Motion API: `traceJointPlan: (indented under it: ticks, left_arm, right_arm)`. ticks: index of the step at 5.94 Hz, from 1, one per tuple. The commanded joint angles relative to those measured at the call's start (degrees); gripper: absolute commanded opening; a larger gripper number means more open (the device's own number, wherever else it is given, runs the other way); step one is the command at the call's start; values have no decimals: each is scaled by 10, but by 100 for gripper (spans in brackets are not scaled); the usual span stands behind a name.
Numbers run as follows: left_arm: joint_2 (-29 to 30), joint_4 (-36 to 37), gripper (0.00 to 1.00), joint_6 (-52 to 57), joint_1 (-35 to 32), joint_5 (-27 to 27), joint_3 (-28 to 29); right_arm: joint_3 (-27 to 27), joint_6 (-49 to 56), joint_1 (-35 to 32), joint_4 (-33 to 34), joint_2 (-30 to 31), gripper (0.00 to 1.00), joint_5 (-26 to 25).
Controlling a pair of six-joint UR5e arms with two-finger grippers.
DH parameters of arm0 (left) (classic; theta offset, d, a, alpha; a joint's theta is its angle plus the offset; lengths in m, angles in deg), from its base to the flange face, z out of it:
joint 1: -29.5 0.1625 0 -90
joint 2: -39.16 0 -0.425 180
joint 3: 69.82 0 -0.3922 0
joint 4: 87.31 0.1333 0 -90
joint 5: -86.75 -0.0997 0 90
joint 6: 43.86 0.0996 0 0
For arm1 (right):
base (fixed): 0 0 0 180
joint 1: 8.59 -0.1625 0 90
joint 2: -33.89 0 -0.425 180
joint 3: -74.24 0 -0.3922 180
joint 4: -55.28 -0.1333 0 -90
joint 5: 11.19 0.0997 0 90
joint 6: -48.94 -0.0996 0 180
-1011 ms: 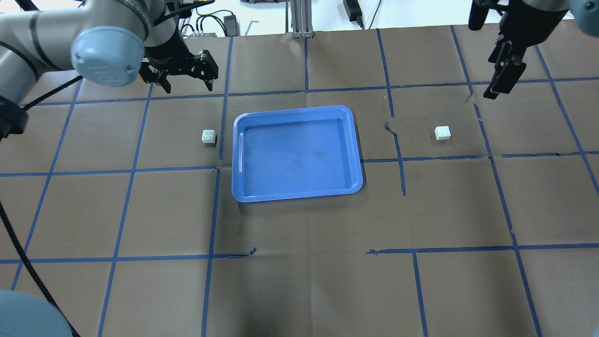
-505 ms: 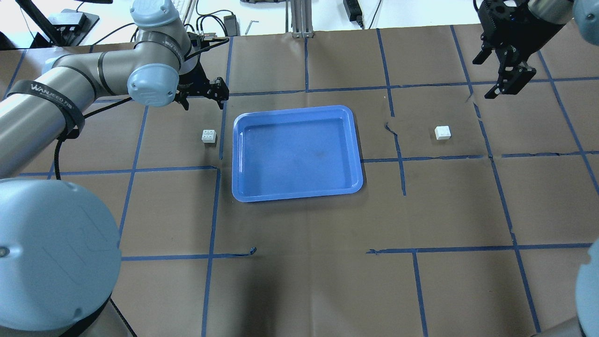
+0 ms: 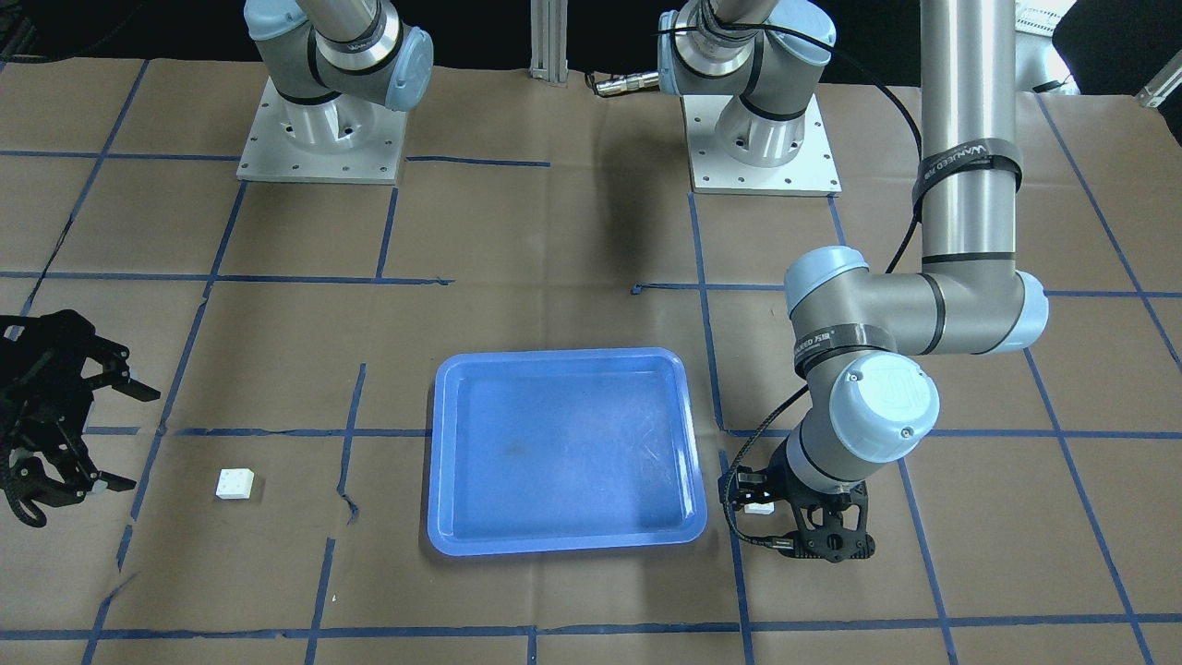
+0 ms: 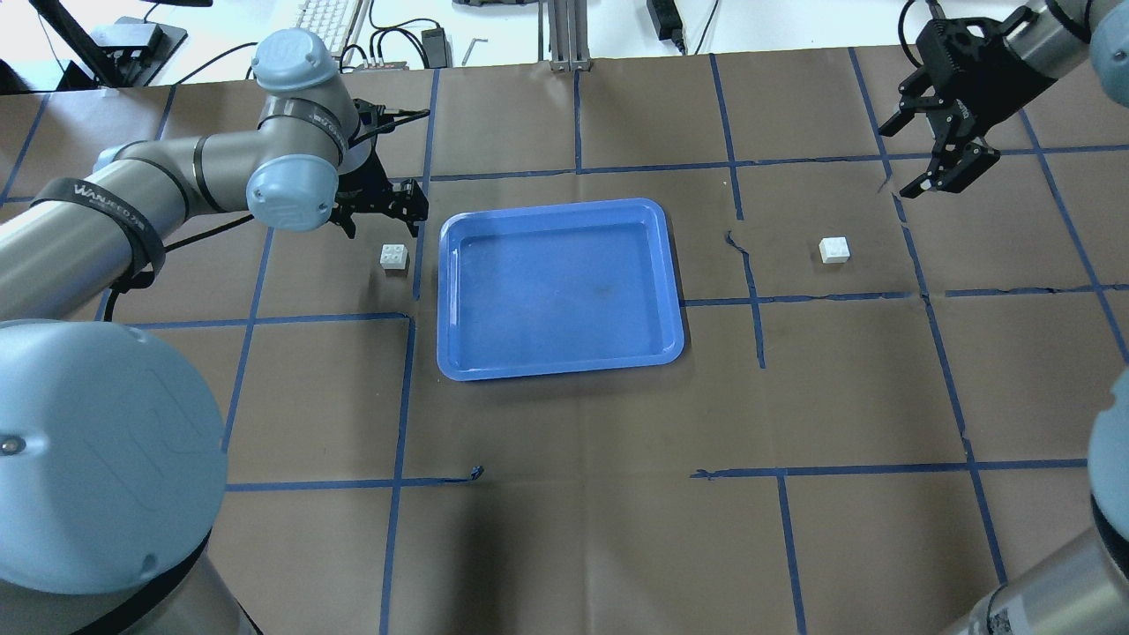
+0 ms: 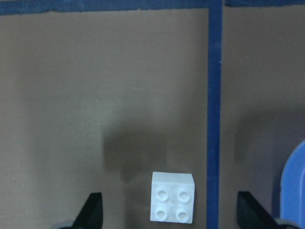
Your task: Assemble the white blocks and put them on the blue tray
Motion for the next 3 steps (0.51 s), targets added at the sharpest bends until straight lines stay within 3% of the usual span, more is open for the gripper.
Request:
traceJointPlan:
  ticks: [1, 3]
  left_arm:
    - [3, 12, 73, 0, 0, 0, -9]
    - [3, 10, 36, 6, 0, 0, -10]
  right_arm:
    - [0, 25, 19, 11, -70, 100, 80]
    - [41, 78, 23, 13, -84, 100, 83]
